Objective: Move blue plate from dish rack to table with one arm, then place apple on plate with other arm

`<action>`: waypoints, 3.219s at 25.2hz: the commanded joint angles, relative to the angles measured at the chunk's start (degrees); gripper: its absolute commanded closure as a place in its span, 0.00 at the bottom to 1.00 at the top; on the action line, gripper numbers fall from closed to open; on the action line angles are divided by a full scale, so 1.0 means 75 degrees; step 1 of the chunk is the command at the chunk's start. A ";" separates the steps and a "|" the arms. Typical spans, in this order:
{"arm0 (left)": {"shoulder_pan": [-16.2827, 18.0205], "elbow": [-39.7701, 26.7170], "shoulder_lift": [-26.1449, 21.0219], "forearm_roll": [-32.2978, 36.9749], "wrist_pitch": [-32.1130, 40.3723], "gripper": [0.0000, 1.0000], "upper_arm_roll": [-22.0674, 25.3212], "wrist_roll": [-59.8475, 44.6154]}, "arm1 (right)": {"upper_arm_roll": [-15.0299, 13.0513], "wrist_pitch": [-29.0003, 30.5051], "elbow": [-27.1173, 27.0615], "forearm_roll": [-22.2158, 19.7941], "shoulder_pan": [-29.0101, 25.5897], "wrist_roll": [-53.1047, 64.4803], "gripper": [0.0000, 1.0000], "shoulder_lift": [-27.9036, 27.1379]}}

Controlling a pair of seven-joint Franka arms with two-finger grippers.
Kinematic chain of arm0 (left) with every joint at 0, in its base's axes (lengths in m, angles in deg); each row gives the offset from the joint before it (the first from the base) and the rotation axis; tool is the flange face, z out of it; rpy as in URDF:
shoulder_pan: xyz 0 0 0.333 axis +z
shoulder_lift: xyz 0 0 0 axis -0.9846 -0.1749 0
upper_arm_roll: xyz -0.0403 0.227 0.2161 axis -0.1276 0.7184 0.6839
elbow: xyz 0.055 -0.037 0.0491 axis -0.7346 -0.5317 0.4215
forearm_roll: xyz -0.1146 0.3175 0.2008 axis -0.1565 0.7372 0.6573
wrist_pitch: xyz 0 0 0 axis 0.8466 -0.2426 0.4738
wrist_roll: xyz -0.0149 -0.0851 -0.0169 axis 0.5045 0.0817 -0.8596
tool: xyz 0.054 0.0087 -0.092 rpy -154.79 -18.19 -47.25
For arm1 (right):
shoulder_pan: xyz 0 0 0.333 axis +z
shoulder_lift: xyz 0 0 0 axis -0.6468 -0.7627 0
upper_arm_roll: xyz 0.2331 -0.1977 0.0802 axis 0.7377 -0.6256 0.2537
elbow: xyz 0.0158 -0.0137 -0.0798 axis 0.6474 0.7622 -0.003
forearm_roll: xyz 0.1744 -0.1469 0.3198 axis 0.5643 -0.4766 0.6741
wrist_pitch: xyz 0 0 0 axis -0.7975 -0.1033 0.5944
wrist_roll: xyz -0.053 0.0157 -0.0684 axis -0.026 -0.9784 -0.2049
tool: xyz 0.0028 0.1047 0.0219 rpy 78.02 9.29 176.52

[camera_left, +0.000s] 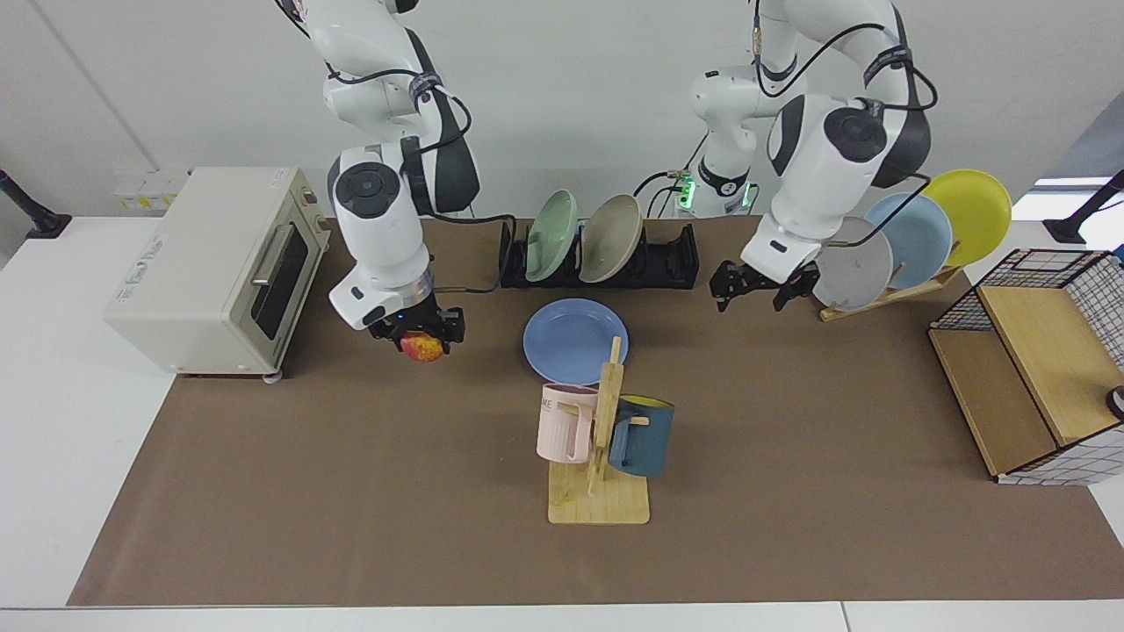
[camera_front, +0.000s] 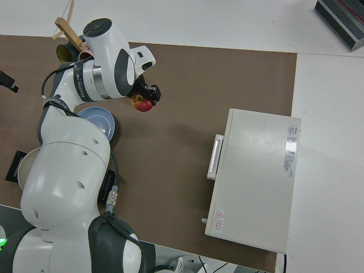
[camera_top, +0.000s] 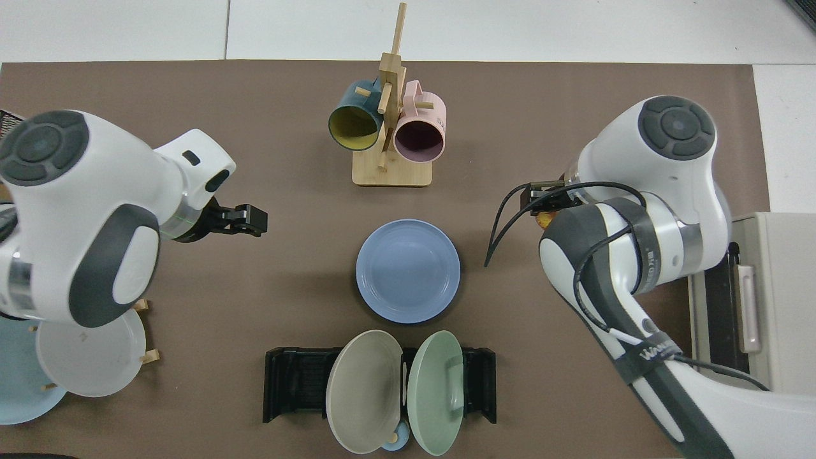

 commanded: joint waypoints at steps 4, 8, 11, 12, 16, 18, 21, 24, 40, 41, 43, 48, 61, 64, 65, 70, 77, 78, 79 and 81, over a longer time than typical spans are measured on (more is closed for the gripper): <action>-0.0073 0.0841 0.0225 0.0051 0.1269 0.00 0.0899 0.1235 | 0.0008 0.0318 0.0147 0.0084 0.0846 -0.1497 1.00 -0.0101; -0.0213 0.0852 0.0693 -0.0007 0.1656 0.00 0.1590 0.2067 | 0.0008 0.0494 0.0159 0.0272 0.1268 -0.2013 1.00 -0.0300; -0.0436 0.0841 0.1021 -0.0007 0.1785 0.00 0.2152 0.2326 | 0.0008 0.0693 0.0170 0.0272 0.1491 -0.2365 1.00 -0.0487; -0.0518 0.0841 0.1034 -0.0007 0.1832 0.00 0.2328 0.2419 | 0.0008 0.0763 0.0170 0.0272 0.1562 -0.2470 1.00 -0.0558; -0.0636 0.0853 0.1104 -0.0007 0.1938 0.00 0.2611 0.2771 | 0.0008 0.0998 0.0170 0.0284 0.1796 -0.2775 1.00 -0.0769; -0.0636 0.0841 0.1197 0.0004 0.1938 0.00 0.2635 0.2795 | 0.0008 0.1127 0.0170 0.0295 0.1890 -0.2928 1.00 -0.0851; -0.0636 0.0759 0.1280 0.0005 0.1809 0.00 0.2623 0.2795 | 0.0008 0.1361 0.0159 0.0540 0.2042 -0.3057 1.00 -0.0992; -0.0636 0.0759 0.1280 -0.0030 0.1704 0.00 0.2612 0.2795 | 0.0008 0.1549 0.0159 0.0799 0.2136 -0.3069 1.00 -0.1085; -0.0811 0.0793 0.1198 0.0028 0.1563 0.00 0.2272 0.2690 | 0.0008 0.2018 0.0217 0.1209 0.2617 -0.3292 0.91 -0.1496; -0.0811 0.0805 0.1186 0.0051 0.1563 0.00 0.2283 0.2701 | 0.0008 0.2030 0.0264 0.1233 0.2617 -0.3292 0.88 -0.1496; -0.0823 0.0806 0.1186 0.0063 0.1505 0.00 0.2260 0.2678 | 0.0008 0.2006 0.0276 0.1233 0.2605 -0.3292 0.52 -0.1484; -0.0811 0.0806 0.1186 0.0075 0.1504 0.00 0.2260 0.2666 | -0.0004 0.1925 0.0206 0.1221 0.2582 -0.3280 0.00 -0.1461; -0.0823 0.0794 0.1186 0.0075 0.1492 0.00 0.2260 0.2655 | -0.0098 0.0905 -0.0087 0.1198 0.1458 -0.2099 0.00 -0.0431; -0.0811 0.0829 0.1139 0.0087 0.1422 0.00 0.2272 0.2293 | -0.0110 0.0741 -0.0087 0.1046 0.0954 -0.1349 0.00 -0.0149; -0.0811 0.0841 0.1128 0.0087 0.1411 0.00 0.2260 0.2059 | -0.0121 0.0706 -0.0076 0.1034 0.0802 -0.1091 0.00 -0.0079; -0.0788 0.0841 0.1116 0.0098 0.1352 0.00 0.2190 0.1834 | -0.0168 0.0635 -0.0087 0.0356 -0.0053 -0.0036 0.00 0.0203; -0.0706 0.0829 0.1139 0.0087 0.1293 0.00 0.2049 0.1881 | -0.0192 0.0624 -0.0099 -0.0103 -0.0921 0.1967 0.00 0.0542; -0.0706 0.0829 0.1139 0.0087 0.1293 0.00 0.2061 0.1881 | -0.0180 0.0612 -0.0099 -0.0103 -0.1061 0.2237 0.00 0.0636; -0.0706 0.0829 0.1139 0.0087 0.1293 0.00 0.2061 0.1881 | -0.0180 0.0542 -0.0087 -0.0103 -0.1167 0.2483 0.00 0.0718; -0.0706 0.0829 0.1139 0.0087 0.1293 0.00 0.2061 0.1893 | -0.0192 0.0343 -0.0099 -0.0091 -0.1273 0.2673 0.00 0.0917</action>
